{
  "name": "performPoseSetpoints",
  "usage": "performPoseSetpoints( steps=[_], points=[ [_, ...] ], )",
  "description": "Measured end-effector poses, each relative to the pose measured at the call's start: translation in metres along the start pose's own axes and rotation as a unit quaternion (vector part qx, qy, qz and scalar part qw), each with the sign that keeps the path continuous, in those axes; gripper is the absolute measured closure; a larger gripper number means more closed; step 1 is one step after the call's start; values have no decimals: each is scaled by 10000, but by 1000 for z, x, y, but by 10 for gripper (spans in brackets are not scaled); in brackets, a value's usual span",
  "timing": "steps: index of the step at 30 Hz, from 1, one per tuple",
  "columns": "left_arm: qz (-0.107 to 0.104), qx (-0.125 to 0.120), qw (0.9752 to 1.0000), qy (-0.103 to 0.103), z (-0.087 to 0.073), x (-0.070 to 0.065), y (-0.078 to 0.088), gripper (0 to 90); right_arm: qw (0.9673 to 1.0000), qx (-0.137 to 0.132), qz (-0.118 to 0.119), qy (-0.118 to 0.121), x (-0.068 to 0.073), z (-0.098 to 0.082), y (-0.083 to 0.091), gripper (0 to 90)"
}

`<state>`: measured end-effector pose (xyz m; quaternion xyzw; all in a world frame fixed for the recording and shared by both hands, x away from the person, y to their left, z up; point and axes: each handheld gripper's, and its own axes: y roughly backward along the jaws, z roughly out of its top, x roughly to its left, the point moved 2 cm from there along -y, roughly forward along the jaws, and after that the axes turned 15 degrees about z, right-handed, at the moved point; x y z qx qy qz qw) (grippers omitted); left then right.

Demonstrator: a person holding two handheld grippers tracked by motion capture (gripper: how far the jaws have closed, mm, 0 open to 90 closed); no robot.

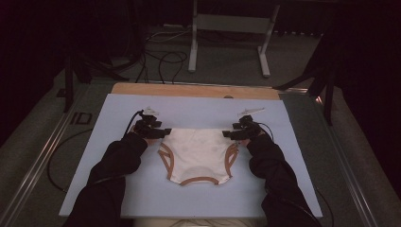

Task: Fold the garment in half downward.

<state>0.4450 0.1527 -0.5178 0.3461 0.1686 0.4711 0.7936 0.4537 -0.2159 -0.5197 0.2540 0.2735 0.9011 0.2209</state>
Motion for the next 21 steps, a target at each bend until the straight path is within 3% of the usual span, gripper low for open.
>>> performPoseSetpoints(
  steps=[7,12,16,21],
  points=[
    [-127,23,9999,-42,-1,-2,5,224,9999,54,93,16,7,-1,-1,167],
    [-380,45,9992,-97,-2,-4,11,19,9995,88,289,30,16,-1,2,106],
    [-467,16,9988,-139,-4,-7,18,3,9992,30,375,101,23,-1,4,105],
    [-653,-16,9976,-213,-9,-11,26,2,9985,-126,399,355,29,-1,6,102]
  ],
)
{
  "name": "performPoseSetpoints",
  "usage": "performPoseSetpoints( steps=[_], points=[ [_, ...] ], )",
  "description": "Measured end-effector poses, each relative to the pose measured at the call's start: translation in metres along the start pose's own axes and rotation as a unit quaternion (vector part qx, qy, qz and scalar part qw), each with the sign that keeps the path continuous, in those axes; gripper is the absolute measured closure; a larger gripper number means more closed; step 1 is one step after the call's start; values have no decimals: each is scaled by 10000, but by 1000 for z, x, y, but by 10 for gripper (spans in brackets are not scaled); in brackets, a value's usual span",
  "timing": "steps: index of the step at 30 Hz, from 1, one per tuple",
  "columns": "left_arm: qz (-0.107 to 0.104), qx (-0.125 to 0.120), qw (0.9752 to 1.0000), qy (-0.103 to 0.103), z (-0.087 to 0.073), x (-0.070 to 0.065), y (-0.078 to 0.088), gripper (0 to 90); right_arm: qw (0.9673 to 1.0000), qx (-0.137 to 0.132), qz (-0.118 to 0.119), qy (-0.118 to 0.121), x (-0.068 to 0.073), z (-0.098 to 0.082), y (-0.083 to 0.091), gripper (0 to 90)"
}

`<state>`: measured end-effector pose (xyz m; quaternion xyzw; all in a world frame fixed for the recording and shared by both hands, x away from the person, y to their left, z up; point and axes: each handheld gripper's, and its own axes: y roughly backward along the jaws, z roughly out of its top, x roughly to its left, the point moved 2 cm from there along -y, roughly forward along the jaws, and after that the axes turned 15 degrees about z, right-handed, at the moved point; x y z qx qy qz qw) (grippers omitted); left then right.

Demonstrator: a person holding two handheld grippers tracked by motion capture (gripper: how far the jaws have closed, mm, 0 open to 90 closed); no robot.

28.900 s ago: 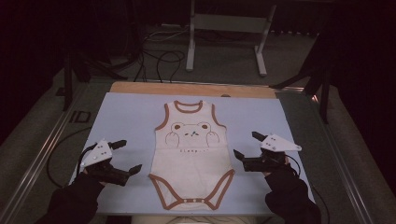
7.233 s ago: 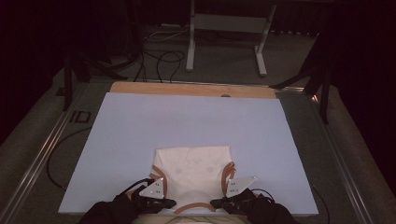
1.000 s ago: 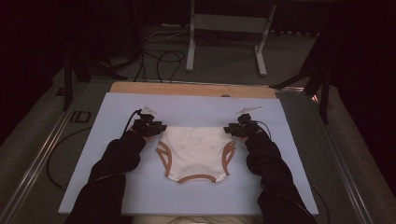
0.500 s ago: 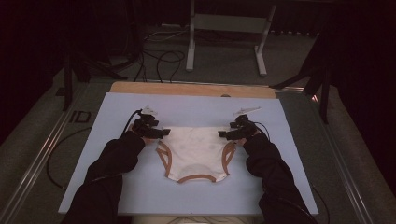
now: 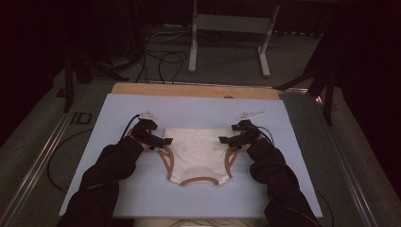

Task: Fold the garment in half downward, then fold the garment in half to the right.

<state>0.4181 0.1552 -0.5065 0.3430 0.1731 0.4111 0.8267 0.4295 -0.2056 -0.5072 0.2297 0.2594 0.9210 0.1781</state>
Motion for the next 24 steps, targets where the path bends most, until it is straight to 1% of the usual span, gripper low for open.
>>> performPoseSetpoints(
  steps=[1,2,4,6,9,12,14,16,18,20,22,24],
  points=[
    [-37,5,10000,1,-1,-1,1,2,10000,31,-24,43,1,0,0,101],
    [-42,-3,10000,-48,-2,-1,2,2,10000,23,-10,19,3,0,0,100],
    [-80,-9,10000,-59,-3,-2,5,2,10000,32,17,81,5,0,0,100],
    [-100,-70,9999,-105,-4,-4,9,2,10000,19,4,89,7,0,0,100],
    [-126,-239,9995,-185,-2,-7,17,2,9999,20,-1,117,11,3,0,100],
    [-253,-406,9984,-303,0,-11,25,2,9998,-1,-27,199,14,7,1,100],
    [-226,-509,9974,-460,-1,-15,30,3,9998,-21,0,201,16,9,1,101],
    [-228,-529,9967,-570,-2,-17,34,3,9997,4,0,240,18,12,2,100],
    [-212,-564,9959,-669,-3,-20,38,3,9996,35,80,278,21,14,1,100],
    [-250,-571,9956,-693,-4,-22,42,2,9994,80,102,318,23,15,0,100],
    [-197,-604,9949,-781,-6,-25,47,2,9992,105,173,352,24,17,-2,100],
    [-210,-632,9944,-818,-8,-27,51,2,9991,90,213,364,26,20,-2,100]
  ],
)
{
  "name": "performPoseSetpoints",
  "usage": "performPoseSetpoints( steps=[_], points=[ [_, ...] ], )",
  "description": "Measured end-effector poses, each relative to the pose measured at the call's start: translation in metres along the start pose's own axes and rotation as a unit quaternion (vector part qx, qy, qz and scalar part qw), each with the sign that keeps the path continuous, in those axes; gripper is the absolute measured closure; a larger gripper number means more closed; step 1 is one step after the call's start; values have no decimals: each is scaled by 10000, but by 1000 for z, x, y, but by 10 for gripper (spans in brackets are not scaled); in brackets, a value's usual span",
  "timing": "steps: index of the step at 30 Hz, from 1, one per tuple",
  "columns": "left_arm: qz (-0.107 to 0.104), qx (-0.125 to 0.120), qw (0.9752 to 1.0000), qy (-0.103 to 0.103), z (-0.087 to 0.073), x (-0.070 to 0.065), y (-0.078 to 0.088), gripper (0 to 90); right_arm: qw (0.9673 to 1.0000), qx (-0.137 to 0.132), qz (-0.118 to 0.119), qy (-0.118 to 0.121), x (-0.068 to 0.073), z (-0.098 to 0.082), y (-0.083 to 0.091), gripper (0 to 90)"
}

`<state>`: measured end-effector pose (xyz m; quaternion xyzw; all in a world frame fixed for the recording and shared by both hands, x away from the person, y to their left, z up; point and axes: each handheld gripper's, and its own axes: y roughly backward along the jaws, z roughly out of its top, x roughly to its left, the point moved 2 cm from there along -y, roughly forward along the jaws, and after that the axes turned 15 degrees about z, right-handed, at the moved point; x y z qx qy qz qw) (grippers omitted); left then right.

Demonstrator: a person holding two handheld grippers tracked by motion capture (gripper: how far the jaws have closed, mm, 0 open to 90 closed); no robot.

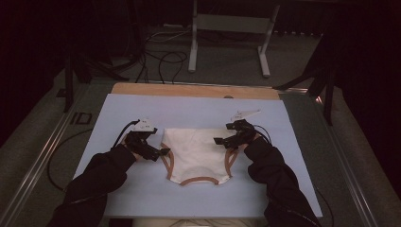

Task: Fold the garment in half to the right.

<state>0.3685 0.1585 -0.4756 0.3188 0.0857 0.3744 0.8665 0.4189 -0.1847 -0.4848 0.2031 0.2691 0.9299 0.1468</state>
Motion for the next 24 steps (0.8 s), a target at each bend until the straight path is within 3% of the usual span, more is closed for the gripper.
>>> performPoseSetpoints(
  steps=[10,19,20,24],
  points=[
    [-255,-172,9992,-249,-2,-19,17,61,9999,-19,134,63,10,14,-6,113],
    [-625,-34,9972,-404,-8,-41,21,23,9994,28,224,252,17,27,-17,108],
    [-578,-26,9973,-454,-9,-44,21,23,9994,9,249,259,18,29,-19,108],
    [-728,-21,9954,-625,-12,-54,23,24,9992,67,301,261,19,32,-25,107]
  ],
)
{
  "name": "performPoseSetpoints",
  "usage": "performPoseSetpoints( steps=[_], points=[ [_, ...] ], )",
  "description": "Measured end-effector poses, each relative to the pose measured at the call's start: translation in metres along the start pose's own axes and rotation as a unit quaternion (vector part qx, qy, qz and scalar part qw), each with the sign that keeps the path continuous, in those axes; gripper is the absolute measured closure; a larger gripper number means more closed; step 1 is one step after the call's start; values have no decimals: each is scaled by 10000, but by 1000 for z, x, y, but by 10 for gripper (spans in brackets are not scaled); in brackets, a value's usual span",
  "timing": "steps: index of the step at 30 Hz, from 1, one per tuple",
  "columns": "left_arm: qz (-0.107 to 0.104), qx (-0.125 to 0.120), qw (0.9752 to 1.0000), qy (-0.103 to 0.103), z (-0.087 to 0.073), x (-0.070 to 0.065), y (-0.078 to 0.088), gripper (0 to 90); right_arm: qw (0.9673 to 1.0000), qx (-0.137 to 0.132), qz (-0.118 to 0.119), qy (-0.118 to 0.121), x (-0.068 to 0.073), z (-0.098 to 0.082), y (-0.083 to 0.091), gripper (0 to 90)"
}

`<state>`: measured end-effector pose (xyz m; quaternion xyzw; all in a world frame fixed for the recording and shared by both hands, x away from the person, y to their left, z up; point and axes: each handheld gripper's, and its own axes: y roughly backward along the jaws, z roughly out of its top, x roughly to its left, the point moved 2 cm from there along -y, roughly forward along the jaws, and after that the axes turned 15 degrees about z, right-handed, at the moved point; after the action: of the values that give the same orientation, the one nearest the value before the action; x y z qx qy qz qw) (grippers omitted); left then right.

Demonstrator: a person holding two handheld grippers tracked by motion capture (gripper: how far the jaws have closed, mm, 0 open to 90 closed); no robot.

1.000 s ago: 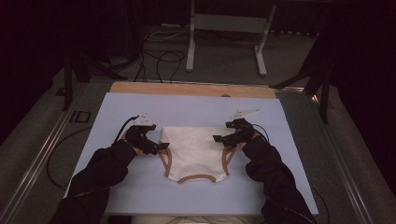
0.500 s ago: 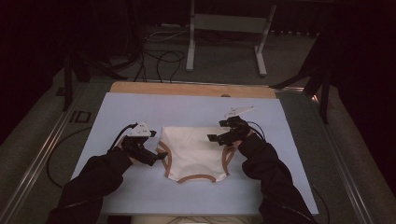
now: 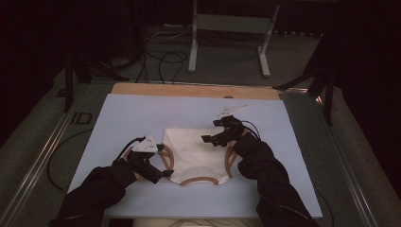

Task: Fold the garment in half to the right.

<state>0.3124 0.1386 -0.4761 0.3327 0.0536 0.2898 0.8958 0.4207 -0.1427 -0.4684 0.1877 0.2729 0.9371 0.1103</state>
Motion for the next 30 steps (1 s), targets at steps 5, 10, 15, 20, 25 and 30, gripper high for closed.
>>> performPoseSetpoints(
  steps=[5,10,15,20,25,30],
  points=[
    [-112,113,9997,-178,-7,-12,-3,49,10000,17,95,-3,1,2,-10,107],
    [-152,88,9995,-263,-12,-21,-6,61,9997,76,208,45,3,5,-22,107],
    [-158,104,9991,-377,-16,-27,-8,82,9994,166,315,30,5,8,-34,107],
    [-141,160,9987,-473,-20,-30,-13,104,9988,269,398,115,7,11,-46,108],
    [-145,222,9984,-501,-23,-32,-17,153,9983,391,420,99,8,13,-58,108],
    [-127,266,9974,-650,-27,-32,-21,171,9977,445,505,104,8,16,-68,107]
  ],
)
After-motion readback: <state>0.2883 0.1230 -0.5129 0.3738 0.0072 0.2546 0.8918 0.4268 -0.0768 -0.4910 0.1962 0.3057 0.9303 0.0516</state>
